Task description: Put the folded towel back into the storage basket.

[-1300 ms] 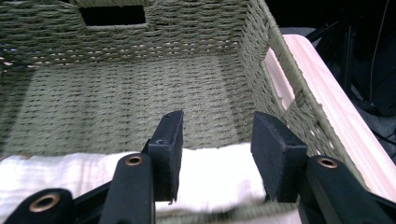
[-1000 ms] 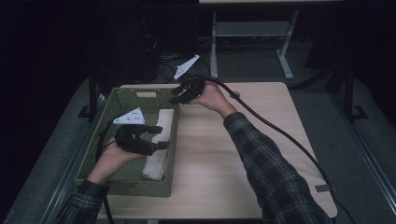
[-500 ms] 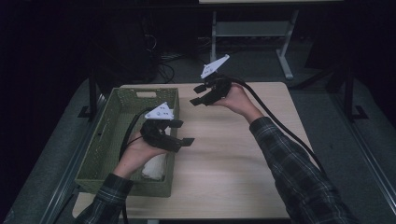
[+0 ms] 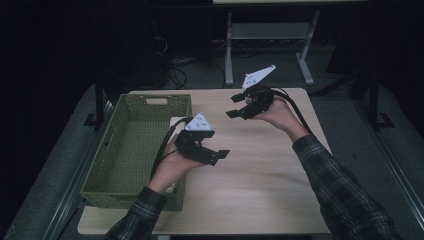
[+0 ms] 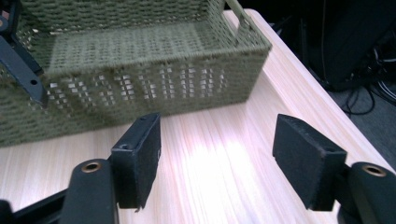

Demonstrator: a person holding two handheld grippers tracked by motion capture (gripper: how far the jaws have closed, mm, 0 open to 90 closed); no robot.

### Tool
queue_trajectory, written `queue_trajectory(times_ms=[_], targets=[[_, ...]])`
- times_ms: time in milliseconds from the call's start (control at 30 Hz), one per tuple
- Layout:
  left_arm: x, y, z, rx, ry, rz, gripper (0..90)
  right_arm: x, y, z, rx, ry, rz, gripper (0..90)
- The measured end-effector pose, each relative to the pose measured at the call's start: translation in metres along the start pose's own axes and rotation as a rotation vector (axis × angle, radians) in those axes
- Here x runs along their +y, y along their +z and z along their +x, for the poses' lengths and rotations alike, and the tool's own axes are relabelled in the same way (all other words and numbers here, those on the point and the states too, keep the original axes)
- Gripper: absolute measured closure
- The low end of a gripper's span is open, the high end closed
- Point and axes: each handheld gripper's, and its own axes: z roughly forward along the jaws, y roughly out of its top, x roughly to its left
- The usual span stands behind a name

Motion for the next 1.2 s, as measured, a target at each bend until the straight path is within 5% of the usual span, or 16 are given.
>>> queue_trajectory(times_ms=[433, 767, 1000, 1200], targets=[[-0.008, 0.032, -0.021, 0.023, 0.041, 0.015, 19.6, -0.059, -0.022, 0.005, -0.050, 0.077, -0.009, 26.8], [-0.026, 0.064, -0.040, 0.021, 0.027, 0.025, 20.2, -0.104, -0.035, 0.017, -0.095, 0.134, -0.010, 22.7], [-0.048, 0.082, -0.042, 0.030, -0.012, 0.028, 18.8, -0.137, -0.036, 0.027, -0.131, 0.168, 0.006, 20.0], [-0.065, 0.094, -0.039, 0.052, -0.005, 0.067, 17.5, -0.161, -0.036, 0.039, -0.166, 0.216, 0.012, 17.1]])
